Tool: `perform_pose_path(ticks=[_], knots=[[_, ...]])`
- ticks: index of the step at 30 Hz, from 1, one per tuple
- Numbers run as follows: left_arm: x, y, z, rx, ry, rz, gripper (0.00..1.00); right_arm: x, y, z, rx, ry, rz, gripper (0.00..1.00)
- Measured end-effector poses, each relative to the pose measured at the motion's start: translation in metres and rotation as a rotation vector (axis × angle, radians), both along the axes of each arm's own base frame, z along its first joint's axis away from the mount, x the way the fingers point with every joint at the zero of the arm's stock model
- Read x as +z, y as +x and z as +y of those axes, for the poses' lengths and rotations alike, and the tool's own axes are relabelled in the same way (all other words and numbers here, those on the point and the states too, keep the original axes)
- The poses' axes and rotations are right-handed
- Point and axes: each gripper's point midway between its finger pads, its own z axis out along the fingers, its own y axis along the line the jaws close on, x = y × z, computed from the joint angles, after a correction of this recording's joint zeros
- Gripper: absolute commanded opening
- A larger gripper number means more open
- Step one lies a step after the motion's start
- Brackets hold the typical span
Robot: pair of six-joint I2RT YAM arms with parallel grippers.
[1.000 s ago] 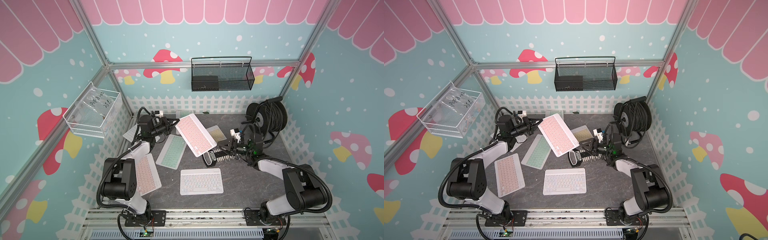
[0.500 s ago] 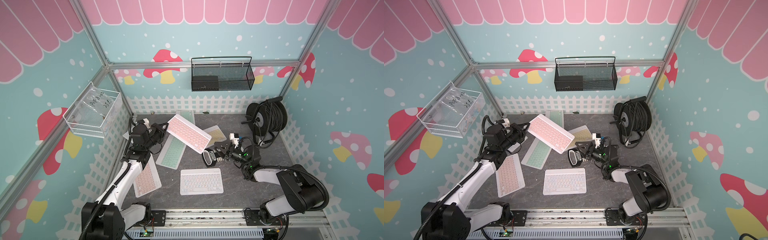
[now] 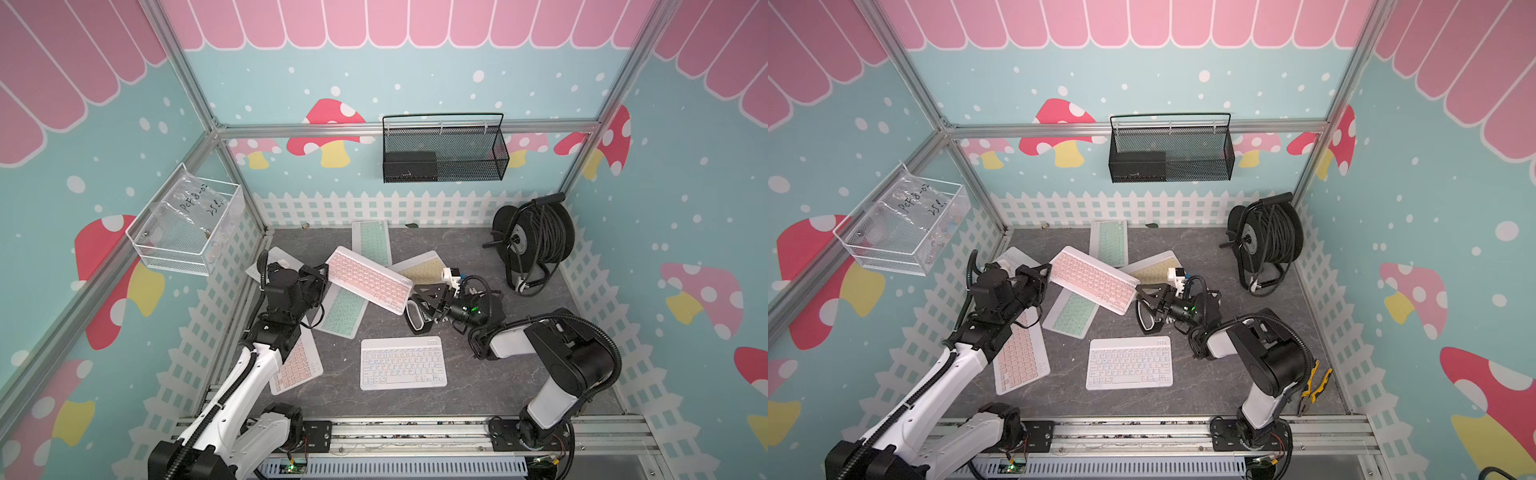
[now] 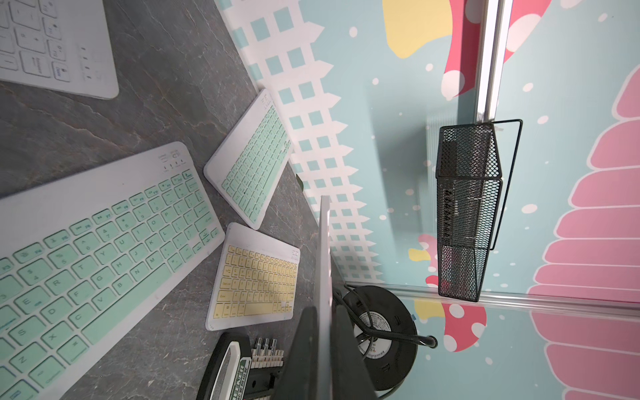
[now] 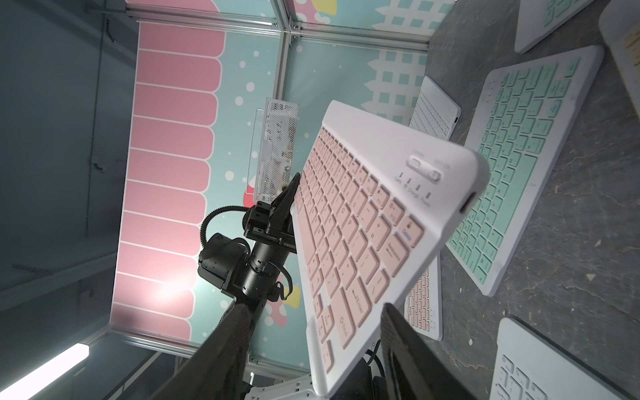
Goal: Stack the numeric keypads
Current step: Place the numeric keypad at the numeric keypad.
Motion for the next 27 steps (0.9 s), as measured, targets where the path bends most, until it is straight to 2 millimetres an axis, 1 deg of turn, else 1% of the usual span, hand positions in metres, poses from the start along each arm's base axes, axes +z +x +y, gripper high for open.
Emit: perform_pose_path(ticks=[4, 9, 12, 14, 17, 21, 24, 27], knots=[[0.001, 0.000, 0.003, 0.014, 0.006, -0.003, 0.00, -0.006, 0.000, 0.000, 0.000, -0.015, 0.015, 0.62], [-0.003, 0.003, 0.000, 0.004, 0.001, 0.007, 0.00, -0.015, 0.001, 0.002, 0.004, -0.045, 0.039, 0.62], [-0.007, 0.005, -0.002, -0.005, -0.004, 0.017, 0.00, -0.012, 0.006, 0.008, 0.013, -0.044, 0.032, 0.62], [-0.005, 0.005, -0.002, -0.005, -0.006, 0.011, 0.00, -0.013, 0.011, 0.012, 0.015, -0.042, 0.030, 0.61], [-0.004, 0.005, -0.003, -0.010, -0.007, 0.007, 0.00, -0.020, 0.015, 0.016, 0.021, -0.044, 0.053, 0.59], [-0.002, 0.005, -0.005, -0.019, -0.014, 0.002, 0.00, -0.029, 0.015, 0.023, 0.036, -0.046, 0.080, 0.59], [-0.001, 0.006, -0.005, -0.019, -0.018, -0.004, 0.00, -0.031, 0.014, 0.026, 0.042, -0.042, 0.091, 0.55], [-0.001, 0.005, -0.006, -0.021, -0.022, -0.003, 0.00, -0.028, 0.013, 0.027, 0.044, -0.027, 0.085, 0.49]])
